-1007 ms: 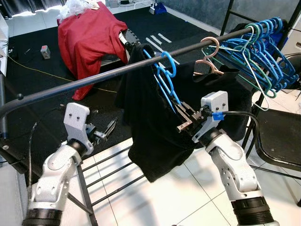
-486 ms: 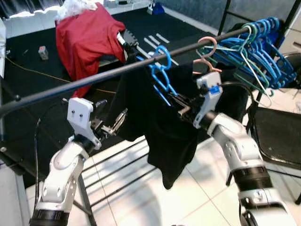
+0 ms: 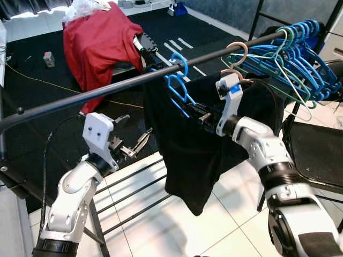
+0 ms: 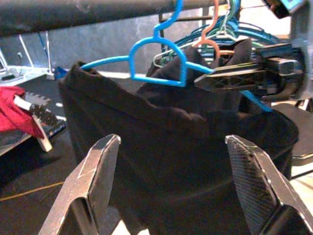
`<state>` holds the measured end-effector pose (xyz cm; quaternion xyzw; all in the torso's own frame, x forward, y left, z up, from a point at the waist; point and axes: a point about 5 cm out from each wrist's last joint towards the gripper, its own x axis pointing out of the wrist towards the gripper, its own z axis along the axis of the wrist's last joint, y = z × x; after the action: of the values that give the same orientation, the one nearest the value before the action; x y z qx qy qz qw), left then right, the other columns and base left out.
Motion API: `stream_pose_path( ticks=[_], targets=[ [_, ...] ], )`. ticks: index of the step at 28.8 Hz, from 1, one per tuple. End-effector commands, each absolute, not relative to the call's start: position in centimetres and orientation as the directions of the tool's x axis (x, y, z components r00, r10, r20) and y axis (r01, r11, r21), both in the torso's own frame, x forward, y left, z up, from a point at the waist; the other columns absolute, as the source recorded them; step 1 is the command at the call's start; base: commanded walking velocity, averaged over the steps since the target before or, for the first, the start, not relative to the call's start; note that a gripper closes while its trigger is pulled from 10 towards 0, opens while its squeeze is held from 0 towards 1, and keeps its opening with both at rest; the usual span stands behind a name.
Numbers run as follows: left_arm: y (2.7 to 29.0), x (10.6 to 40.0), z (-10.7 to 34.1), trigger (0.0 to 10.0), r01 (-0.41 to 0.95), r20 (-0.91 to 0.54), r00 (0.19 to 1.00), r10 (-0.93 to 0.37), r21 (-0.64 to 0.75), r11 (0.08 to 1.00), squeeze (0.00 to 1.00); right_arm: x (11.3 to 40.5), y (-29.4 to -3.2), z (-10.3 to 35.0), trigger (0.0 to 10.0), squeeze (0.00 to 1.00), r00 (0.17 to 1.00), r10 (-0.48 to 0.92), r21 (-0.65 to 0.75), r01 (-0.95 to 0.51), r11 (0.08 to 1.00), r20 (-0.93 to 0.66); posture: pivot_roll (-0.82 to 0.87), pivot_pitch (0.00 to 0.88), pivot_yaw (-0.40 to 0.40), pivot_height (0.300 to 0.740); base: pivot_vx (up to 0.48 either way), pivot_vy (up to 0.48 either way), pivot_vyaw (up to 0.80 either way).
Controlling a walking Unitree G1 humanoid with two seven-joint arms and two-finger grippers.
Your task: Hang hanger
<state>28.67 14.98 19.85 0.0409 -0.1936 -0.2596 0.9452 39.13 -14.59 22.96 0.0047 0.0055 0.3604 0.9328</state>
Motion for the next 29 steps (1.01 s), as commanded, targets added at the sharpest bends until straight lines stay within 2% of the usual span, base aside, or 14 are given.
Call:
stream_pose_path(
  ticks=[1, 9, 10, 12, 13, 14, 15, 16, 17, 18, 25, 26, 28, 29],
  targets=[
    [15.11, 28.31, 19.51, 10.0, 0.478, 0.324, 0.789, -0.521, 0.209, 0.853, 0.00, 39.35, -14.34, 24.51, 0.0, 0.00, 0.726, 0.686, -0.031, -0.685, 0.727, 0.043, -0.06, 0.133, 0.006, 0.740, 0.000, 0.000, 0.00],
    [14.98, 28.26, 19.40, 10.0, 0.489, 0.314, 0.785, -0.534, 0.214, 0.846, 0.00, 39.51, -14.23, 24.32, 0.0, 0.00, 0.720, 0.694, -0.013, -0.694, 0.720, 0.035, -0.05, 0.129, 0.009, 0.740, 0.000, 0.000, 0.00],
    [14.88, 28.25, 19.43, 10.0, 0.498, 0.312, 0.780, -0.542, 0.215, 0.840, 0.00, 39.56, -14.17, 24.13, 1.5, 0.00, 0.716, 0.698, -0.006, -0.698, 0.716, 0.028, -0.05, 0.129, 0.010, 0.740, 0.000, 0.000, 0.00],
    [14.88, 28.25, 19.43, 10.0, 0.498, 0.312, 0.780, -0.542, 0.215, 0.840, 0.00, 39.56, -14.17, 24.13, 1.5, 0.00, 0.716, 0.698, -0.006, -0.698, 0.716, 0.028, -0.05, 0.129, 0.010, 0.740, 0.000, 0.000, 0.00],
    [14.79, 28.23, 19.51, 10.0, 0.508, 0.310, 0.774, -0.552, 0.216, 0.834, 0.00, 39.59, -14.13, 23.98, 4.5, 0.00, 0.714, 0.700, -0.002, -0.700, 0.714, 0.023, -0.05, 0.129, 0.011, 0.740, 0.000, 0.000, 0.00],
    [14.79, 28.23, 19.51, 10.0, 0.508, 0.310, 0.774, -0.552, 0.216, 0.834, 0.00, 39.59, -14.13, 23.98, 4.5, 0.00, 0.714, 0.700, -0.002, -0.700, 0.714, 0.023, -0.05, 0.129, 0.011, 0.740, 0.000, 0.000, 0.00],
    [14.71, 28.22, 19.59, 10.0, 0.517, 0.309, 0.768, -0.561, 0.218, 0.828, 0.00, 39.75, -14.15, 23.90, 8.7, 0.00, 0.713, 0.701, -0.002, -0.701, 0.713, 0.019, -0.05, 0.129, 0.011, 0.740, 0.000, 0.000, 0.00],
    [14.71, 28.22, 19.59, 10.0, 0.517, 0.309, 0.768, -0.561, 0.218, 0.828, 0.00, 39.75, -14.15, 23.90, 8.7, 0.00, 0.713, 0.701, -0.002, -0.701, 0.713, 0.019, -0.05, 0.129, 0.011, 0.740, 0.000, 0.000, 0.00],
    [14.65, 28.21, 19.63, 10.0, 0.523, 0.307, 0.764, -0.567, 0.220, 0.824, 0.00, 39.87, -14.16, 23.90, 10.0, 0.71, 0.713, 0.701, -0.002, -0.701, 0.713, 0.017, -0.05, 0.131, 0.010, 0.740, 0.000, 0.000, 0.00],
    [14.61, 28.20, 19.65, 10.0, 0.526, 0.305, 0.762, -0.571, 0.222, 0.821, 0.00, 40.01, -14.18, 23.92, 10.0, 1.00, 0.713, 0.701, -0.004, -0.701, 0.713, 0.016, -0.05, 0.131, 0.008, 0.740, 0.000, 0.000, 0.00],
    [14.57, 28.20, 19.65, 10.0, 0.526, 0.302, 0.764, -0.571, 0.222, 0.821, 0.00, 40.21, -14.22, 24.04, 10.0, 1.00, 0.726, 0.688, -0.015, -0.688, 0.726, 0.019, -0.05, 0.136, 0.006, 0.740, 0.000, 0.000, 0.00],
    [14.56, 28.20, 19.66, 10.0, 0.525, 0.302, 0.764, -0.570, 0.221, 0.822, 0.00, 40.23, -14.19, 24.11, 10.0, 0.73, 0.731, 0.682, -0.027, -0.681, 0.732, 0.024, -0.05, 0.138, 0.006, 0.740, 0.000, 0.000, 0.00],
    [14.56, 28.20, 19.66, 10.0, 0.525, 0.302, 0.764, -0.570, 0.221, 0.822, 0.00, 40.23, -14.19, 24.11, 10.0, 0.73, 0.731, 0.682, -0.027, -0.681, 0.732, 0.024, -0.05, 0.138, 0.006, 0.740, 0.000, 0.000, 0.00],
    [14.58, 28.16, 19.69, 10.0, 0.524, 0.303, 0.764, -0.569, 0.224, 0.822, 0.00, 40.06, -14.00, 24.43, 10.0, 0.00, 0.727, 0.685, -0.045, -0.683, 0.729, 0.053, -0.05, 0.138, 0.005, 0.740, 0.000, 0.000, 0.00]
  ],
)
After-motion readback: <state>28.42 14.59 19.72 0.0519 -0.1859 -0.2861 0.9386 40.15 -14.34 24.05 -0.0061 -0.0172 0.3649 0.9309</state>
